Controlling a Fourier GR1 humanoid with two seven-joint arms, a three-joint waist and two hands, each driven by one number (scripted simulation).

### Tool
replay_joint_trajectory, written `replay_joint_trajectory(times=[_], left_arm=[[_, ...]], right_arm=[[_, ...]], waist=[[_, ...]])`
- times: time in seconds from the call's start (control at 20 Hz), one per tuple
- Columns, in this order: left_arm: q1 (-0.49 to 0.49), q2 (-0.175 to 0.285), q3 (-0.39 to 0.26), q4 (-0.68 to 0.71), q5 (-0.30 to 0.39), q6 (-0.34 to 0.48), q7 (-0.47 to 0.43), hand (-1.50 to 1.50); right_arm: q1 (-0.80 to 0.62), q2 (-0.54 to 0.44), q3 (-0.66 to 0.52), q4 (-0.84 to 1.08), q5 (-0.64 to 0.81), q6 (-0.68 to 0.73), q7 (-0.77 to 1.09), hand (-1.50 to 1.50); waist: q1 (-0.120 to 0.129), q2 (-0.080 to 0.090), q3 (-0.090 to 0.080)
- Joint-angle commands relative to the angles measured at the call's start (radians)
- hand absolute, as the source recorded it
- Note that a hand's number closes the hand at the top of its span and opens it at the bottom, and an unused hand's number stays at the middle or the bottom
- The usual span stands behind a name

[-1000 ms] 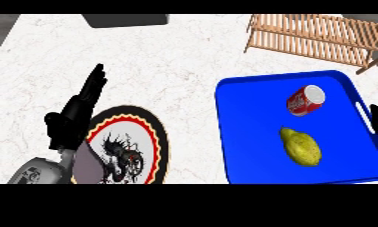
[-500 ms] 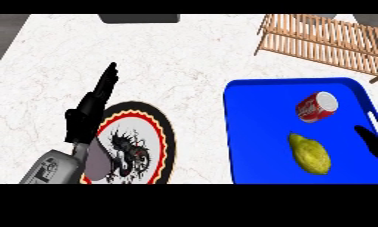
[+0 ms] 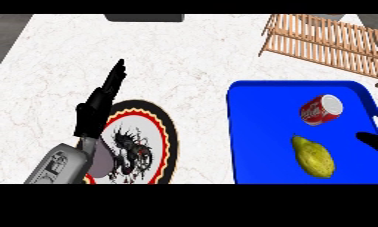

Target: Pick the can from the tray and place it in the tiered shelf

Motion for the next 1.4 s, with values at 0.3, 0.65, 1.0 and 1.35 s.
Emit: replay_joint_trajectory(times=[0.3, 0.65, 1.0, 1.35], left_arm=[[-0.012, -0.021, -0.005, -0.027, -0.03, 0.003, 0.038, 0.0], [0.003, 0.006, 0.03, -0.089, -0.023, -0.013, 0.091, 0.0], [-0.022, -0.012, 0.061, 0.029, -0.014, -0.069, 0.016, 0.0], [-0.03, -0.033, 0.075, 0.006, -0.032, -0.044, 0.054, 0.0]], right_arm=[[-0.212, -0.165, 0.148, -0.081, 0.03, 0.271, 0.515, -1.5], [-0.285, -0.124, 0.172, -0.112, 0.074, 0.297, 0.595, -1.5], [-0.413, -0.026, 0.24, 0.031, 0.197, 0.332, 0.596, -1.5], [-0.427, 0.062, 0.26, 0.076, 0.266, 0.349, 0.596, -1.5]], waist=[[0.019, 0.0, 0.003], [0.003, -0.007, 0.003], [0.002, 0.0, 0.001], [-0.005, -0.004, 0.004]])
